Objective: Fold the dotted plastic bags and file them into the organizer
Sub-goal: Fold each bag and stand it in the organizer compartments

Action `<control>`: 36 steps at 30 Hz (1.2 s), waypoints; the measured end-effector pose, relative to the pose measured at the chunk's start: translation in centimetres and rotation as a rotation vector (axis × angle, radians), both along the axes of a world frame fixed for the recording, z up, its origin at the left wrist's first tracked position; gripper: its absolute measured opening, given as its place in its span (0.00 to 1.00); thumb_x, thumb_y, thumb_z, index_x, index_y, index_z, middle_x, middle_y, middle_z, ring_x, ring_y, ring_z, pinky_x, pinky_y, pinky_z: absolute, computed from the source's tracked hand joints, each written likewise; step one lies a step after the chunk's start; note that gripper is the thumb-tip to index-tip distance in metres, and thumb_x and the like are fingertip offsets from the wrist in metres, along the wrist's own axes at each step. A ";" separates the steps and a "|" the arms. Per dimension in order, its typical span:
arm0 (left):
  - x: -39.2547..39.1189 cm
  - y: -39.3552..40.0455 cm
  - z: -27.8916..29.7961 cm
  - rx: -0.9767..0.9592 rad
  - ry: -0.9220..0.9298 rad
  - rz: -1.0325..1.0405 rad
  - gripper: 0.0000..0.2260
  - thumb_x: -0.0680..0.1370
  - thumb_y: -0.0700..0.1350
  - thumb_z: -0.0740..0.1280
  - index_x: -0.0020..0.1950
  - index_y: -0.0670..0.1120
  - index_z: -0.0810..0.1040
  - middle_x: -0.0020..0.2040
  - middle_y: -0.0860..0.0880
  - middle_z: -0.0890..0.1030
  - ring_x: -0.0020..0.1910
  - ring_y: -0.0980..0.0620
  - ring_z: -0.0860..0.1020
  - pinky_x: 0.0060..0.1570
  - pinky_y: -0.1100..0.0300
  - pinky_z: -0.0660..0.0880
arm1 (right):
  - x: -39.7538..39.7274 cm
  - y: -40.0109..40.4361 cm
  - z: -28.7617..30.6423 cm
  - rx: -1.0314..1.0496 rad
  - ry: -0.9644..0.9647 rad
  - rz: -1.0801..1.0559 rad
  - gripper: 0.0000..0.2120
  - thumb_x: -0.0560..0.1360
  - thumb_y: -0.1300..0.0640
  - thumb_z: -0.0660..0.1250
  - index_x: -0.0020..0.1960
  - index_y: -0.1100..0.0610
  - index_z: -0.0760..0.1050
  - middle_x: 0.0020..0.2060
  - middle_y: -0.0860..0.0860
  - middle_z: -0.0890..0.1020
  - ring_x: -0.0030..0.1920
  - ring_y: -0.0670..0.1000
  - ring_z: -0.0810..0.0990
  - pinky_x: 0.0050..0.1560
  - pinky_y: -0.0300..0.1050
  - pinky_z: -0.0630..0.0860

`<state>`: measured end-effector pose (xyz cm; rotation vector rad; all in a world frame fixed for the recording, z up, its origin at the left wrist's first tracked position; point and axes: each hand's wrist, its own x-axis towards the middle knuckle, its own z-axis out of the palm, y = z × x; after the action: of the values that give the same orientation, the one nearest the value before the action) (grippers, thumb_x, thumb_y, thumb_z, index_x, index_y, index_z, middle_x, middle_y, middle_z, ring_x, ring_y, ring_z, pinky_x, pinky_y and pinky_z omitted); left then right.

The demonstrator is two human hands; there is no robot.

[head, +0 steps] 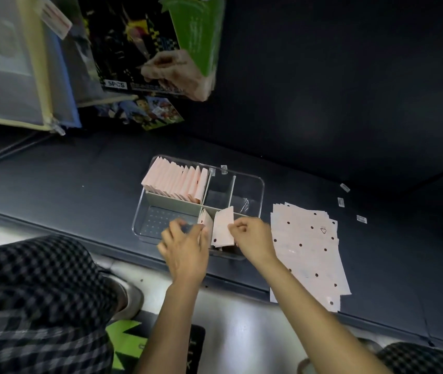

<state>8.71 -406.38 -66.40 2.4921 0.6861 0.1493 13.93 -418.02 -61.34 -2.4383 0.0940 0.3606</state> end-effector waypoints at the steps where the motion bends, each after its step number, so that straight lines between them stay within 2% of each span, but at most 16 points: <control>1: 0.0 0.0 0.0 -0.013 -0.007 -0.006 0.09 0.78 0.52 0.63 0.52 0.53 0.81 0.61 0.46 0.69 0.56 0.46 0.64 0.51 0.52 0.57 | 0.2 0.6 -0.1 -0.090 -0.026 0.025 0.10 0.72 0.57 0.64 0.35 0.61 0.78 0.30 0.56 0.80 0.36 0.56 0.77 0.37 0.44 0.72; 4: -0.3 -0.2 -0.1 -0.044 -0.019 -0.036 0.07 0.76 0.51 0.65 0.51 0.54 0.81 0.61 0.47 0.69 0.57 0.46 0.64 0.50 0.54 0.55 | 0.2 2.2 -0.3 -0.285 -0.049 0.092 0.12 0.72 0.58 0.62 0.30 0.57 0.71 0.32 0.56 0.78 0.36 0.57 0.73 0.34 0.42 0.66; 7: -0.4 -0.5 -0.1 -0.065 -0.031 -0.036 0.07 0.76 0.50 0.68 0.52 0.54 0.81 0.61 0.47 0.70 0.58 0.46 0.64 0.53 0.52 0.58 | 0.3 3.5 -0.9 -0.353 -0.006 0.153 0.09 0.74 0.59 0.62 0.40 0.61 0.77 0.40 0.59 0.81 0.42 0.60 0.80 0.36 0.44 0.71; 11: -0.6 -0.7 -0.2 -0.124 -0.085 -0.011 0.09 0.73 0.45 0.71 0.52 0.53 0.81 0.59 0.47 0.72 0.57 0.45 0.66 0.54 0.49 0.62 | 0.3 4.1 -1.6 -0.264 0.050 0.137 0.14 0.79 0.55 0.60 0.47 0.63 0.80 0.45 0.62 0.82 0.48 0.62 0.80 0.47 0.51 0.78; 13: -0.7 -0.9 -0.1 -0.141 -0.094 -0.005 0.11 0.71 0.44 0.72 0.52 0.53 0.81 0.58 0.47 0.72 0.57 0.45 0.66 0.54 0.49 0.62 | 0.2 4.0 -1.7 -0.247 0.051 0.157 0.15 0.79 0.55 0.59 0.49 0.64 0.80 0.45 0.63 0.82 0.48 0.62 0.80 0.47 0.50 0.77; 18: -0.4 -0.9 -0.2 -0.117 -0.032 -0.040 0.11 0.71 0.45 0.73 0.52 0.53 0.81 0.59 0.48 0.72 0.60 0.45 0.65 0.56 0.50 0.60 | -0.9 0.9 -1.3 -0.081 -0.120 0.123 0.08 0.76 0.55 0.67 0.43 0.57 0.82 0.37 0.53 0.84 0.39 0.52 0.81 0.43 0.44 0.77; 22: -0.4 -1.4 0.4 -0.103 -0.095 0.009 0.09 0.71 0.45 0.73 0.51 0.49 0.82 0.57 0.45 0.74 0.57 0.43 0.67 0.54 0.49 0.61 | -3.7 -6.6 -2.3 -0.052 -0.205 0.113 0.04 0.74 0.55 0.69 0.46 0.54 0.81 0.42 0.49 0.82 0.42 0.48 0.78 0.47 0.44 0.76; 24: -0.4 -2.5 1.1 -0.099 -0.241 -0.049 0.07 0.72 0.44 0.73 0.49 0.47 0.82 0.53 0.45 0.76 0.53 0.43 0.70 0.51 0.50 0.64 | -5.3 -11.4 -3.3 -0.137 -0.157 0.088 0.09 0.73 0.54 0.70 0.53 0.55 0.79 0.50 0.49 0.80 0.50 0.50 0.77 0.53 0.42 0.73; 27: -1.0 -5.8 1.8 -0.192 -0.414 -0.326 0.04 0.72 0.41 0.73 0.46 0.44 0.82 0.45 0.46 0.79 0.44 0.46 0.76 0.44 0.54 0.72 | -7.9 -17.6 -4.7 -0.275 -0.010 0.149 0.24 0.71 0.50 0.72 0.65 0.54 0.73 0.63 0.50 0.73 0.64 0.51 0.69 0.63 0.41 0.66; 29: -2.1 -8.2 1.5 -0.276 -0.301 -0.518 0.05 0.74 0.44 0.71 0.49 0.45 0.82 0.46 0.49 0.80 0.44 0.49 0.77 0.42 0.58 0.73 | -9.1 -19.7 -5.3 -0.369 0.062 0.239 0.29 0.71 0.48 0.72 0.69 0.53 0.69 0.68 0.49 0.68 0.69 0.51 0.64 0.69 0.43 0.62; 31: -3.4 -10.1 -0.1 -0.307 -0.079 -0.726 0.12 0.76 0.48 0.69 0.58 0.49 0.79 0.56 0.51 0.79 0.54 0.51 0.75 0.49 0.60 0.73 | -10.0 -20.3 -5.5 -0.413 0.004 0.296 0.26 0.69 0.51 0.74 0.65 0.55 0.73 0.66 0.51 0.71 0.68 0.53 0.68 0.67 0.47 0.68; 33: -4.6 -10.9 -2.2 -0.251 0.112 -0.906 0.20 0.76 0.50 0.68 0.68 0.51 0.72 0.69 0.52 0.70 0.67 0.51 0.67 0.64 0.61 0.64 | -10.4 -20.3 -5.8 -0.396 -0.133 0.311 0.21 0.62 0.57 0.80 0.53 0.58 0.81 0.55 0.56 0.80 0.58 0.58 0.78 0.54 0.52 0.79; 34: -5.2 -10.9 -2.9 -0.196 0.176 -0.962 0.24 0.76 0.52 0.67 0.71 0.52 0.67 0.74 0.53 0.64 0.72 0.51 0.61 0.69 0.61 0.58 | -10.5 -20.3 -5.9 -0.389 -0.196 0.309 0.18 0.59 0.58 0.81 0.48 0.58 0.83 0.51 0.56 0.82 0.53 0.58 0.81 0.49 0.52 0.81; 36: -6.0 -10.6 -4.0 -0.085 0.223 -1.022 0.28 0.76 0.55 0.66 0.74 0.53 0.63 0.77 0.55 0.56 0.76 0.53 0.52 0.73 0.61 0.50 | -10.6 -20.3 -6.0 -0.365 -0.236 0.301 0.12 0.63 0.59 0.79 0.46 0.58 0.84 0.50 0.55 0.84 0.53 0.57 0.82 0.50 0.51 0.81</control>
<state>2.67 -416.95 -70.39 2.4763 -0.5370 -0.5218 3.32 -438.29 -67.35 -2.8439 -0.3412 0.1940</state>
